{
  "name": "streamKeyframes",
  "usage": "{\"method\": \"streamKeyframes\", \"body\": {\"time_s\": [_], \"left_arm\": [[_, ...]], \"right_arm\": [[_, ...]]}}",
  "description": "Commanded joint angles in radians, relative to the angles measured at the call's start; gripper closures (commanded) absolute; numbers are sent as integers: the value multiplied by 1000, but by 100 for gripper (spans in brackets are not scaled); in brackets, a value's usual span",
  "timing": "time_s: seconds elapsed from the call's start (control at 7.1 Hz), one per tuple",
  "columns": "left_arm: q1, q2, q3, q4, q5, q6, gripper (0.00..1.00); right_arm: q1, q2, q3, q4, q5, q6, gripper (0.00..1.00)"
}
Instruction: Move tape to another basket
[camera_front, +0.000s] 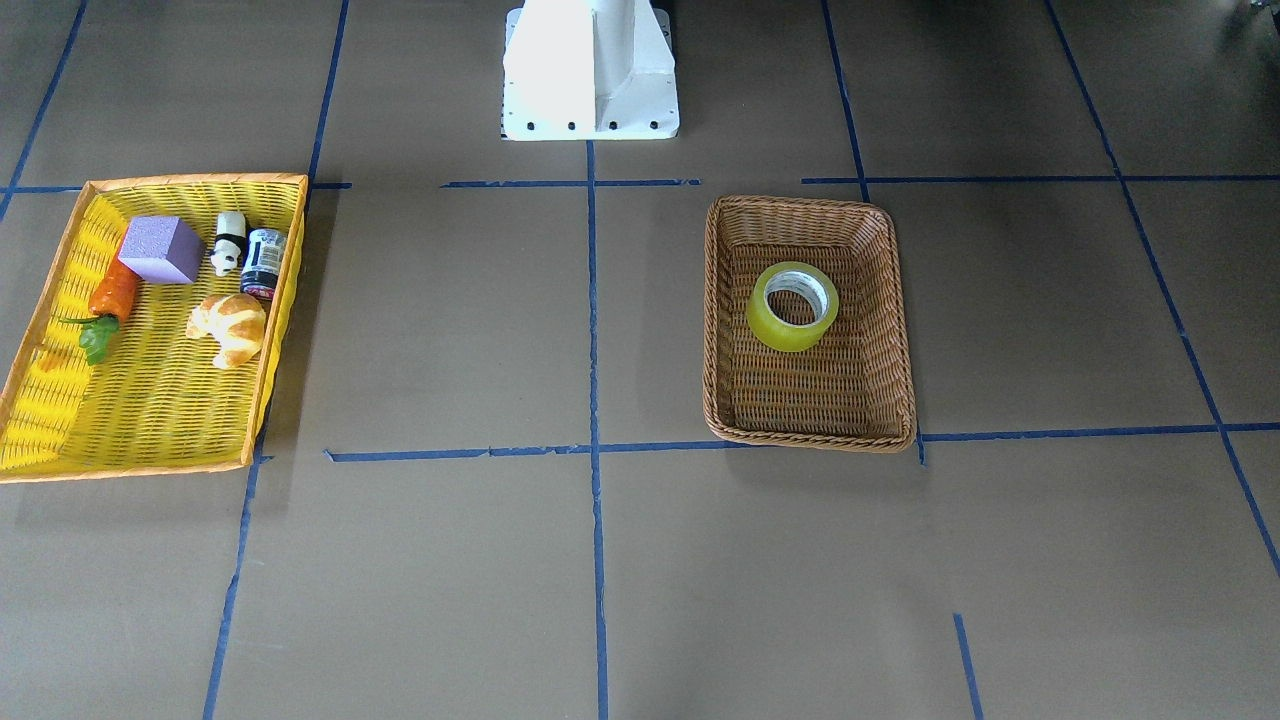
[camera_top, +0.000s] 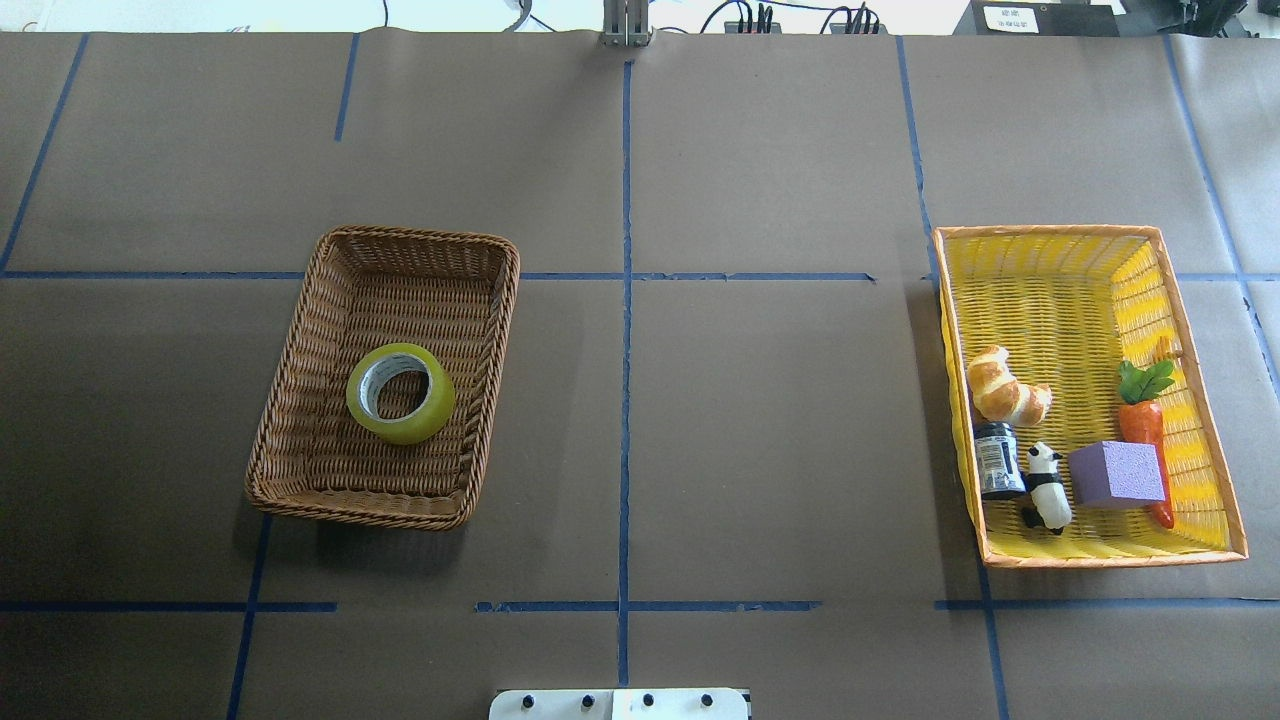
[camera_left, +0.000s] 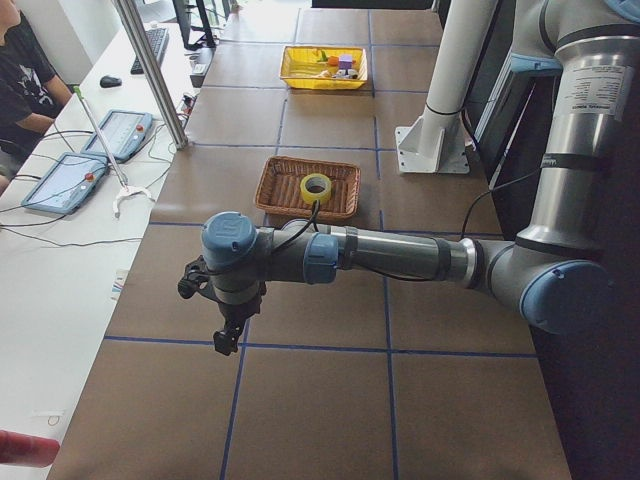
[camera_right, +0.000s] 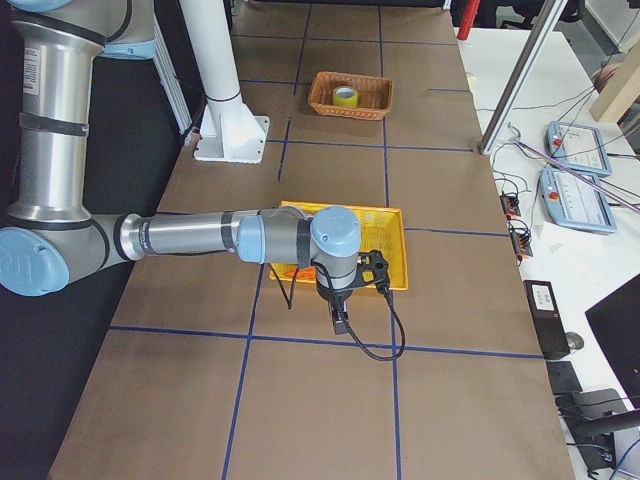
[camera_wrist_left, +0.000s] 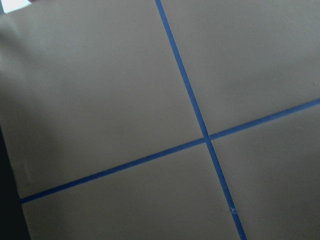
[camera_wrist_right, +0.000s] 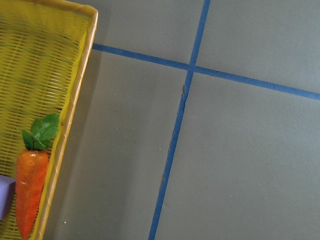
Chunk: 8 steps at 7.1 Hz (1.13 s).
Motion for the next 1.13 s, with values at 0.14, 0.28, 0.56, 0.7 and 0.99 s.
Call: {"method": "streamKeyframes", "body": {"time_s": [0.14, 0.28, 0.56, 0.7, 0.99], "left_arm": [[5, 18, -2, 48, -79, -125, 0], [37, 18, -36, 63, -61, -130, 0], [66, 9, -51, 128, -48, -173, 0], [65, 18, -79, 137, -42, -172, 0], [66, 81, -113, 137, -43, -176, 0]], "right_arm": [[2, -4, -11, -7, 0, -2, 0], [2, -4, -11, -9, 3, -1, 0], [1, -6, -11, -9, 10, -1, 0], [1, -4, -11, -9, 11, 1, 0], [-5, 0, -19, -6, 5, 4, 0]]}}
